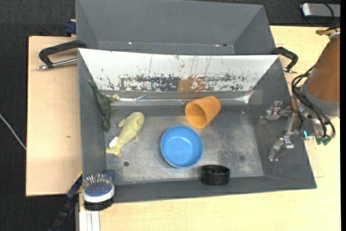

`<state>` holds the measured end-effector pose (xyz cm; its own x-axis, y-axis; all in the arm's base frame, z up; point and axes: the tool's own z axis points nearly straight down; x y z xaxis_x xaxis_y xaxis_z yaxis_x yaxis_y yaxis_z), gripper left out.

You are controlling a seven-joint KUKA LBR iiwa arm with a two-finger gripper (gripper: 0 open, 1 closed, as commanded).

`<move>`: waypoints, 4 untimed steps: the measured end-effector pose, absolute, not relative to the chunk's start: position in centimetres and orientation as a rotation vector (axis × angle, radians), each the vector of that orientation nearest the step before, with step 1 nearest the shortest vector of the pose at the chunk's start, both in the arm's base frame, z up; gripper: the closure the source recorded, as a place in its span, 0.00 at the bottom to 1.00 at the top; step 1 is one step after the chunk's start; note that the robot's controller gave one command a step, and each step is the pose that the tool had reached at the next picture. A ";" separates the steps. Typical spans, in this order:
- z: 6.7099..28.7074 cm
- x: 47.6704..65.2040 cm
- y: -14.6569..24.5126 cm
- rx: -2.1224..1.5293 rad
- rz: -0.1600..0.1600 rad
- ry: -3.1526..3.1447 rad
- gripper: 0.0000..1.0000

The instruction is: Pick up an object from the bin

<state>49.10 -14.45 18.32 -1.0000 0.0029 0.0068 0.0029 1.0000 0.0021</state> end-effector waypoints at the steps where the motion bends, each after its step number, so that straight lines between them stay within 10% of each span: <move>1: 9.8 49.4 -7.8 0.130 -0.009 -3.132 0.00; 3: 12.6 49.8 3.1 0.620 -0.004 -3.086 0.00; 4: 7.3 50.1 7.8 1.055 0.003 -2.970 0.00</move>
Offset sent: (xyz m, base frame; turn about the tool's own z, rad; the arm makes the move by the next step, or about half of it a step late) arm 0.0039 0.0615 -0.0811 -0.0800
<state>50.15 7.82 7.28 -0.7758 -0.6309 -0.0088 -0.6309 0.7758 -0.0048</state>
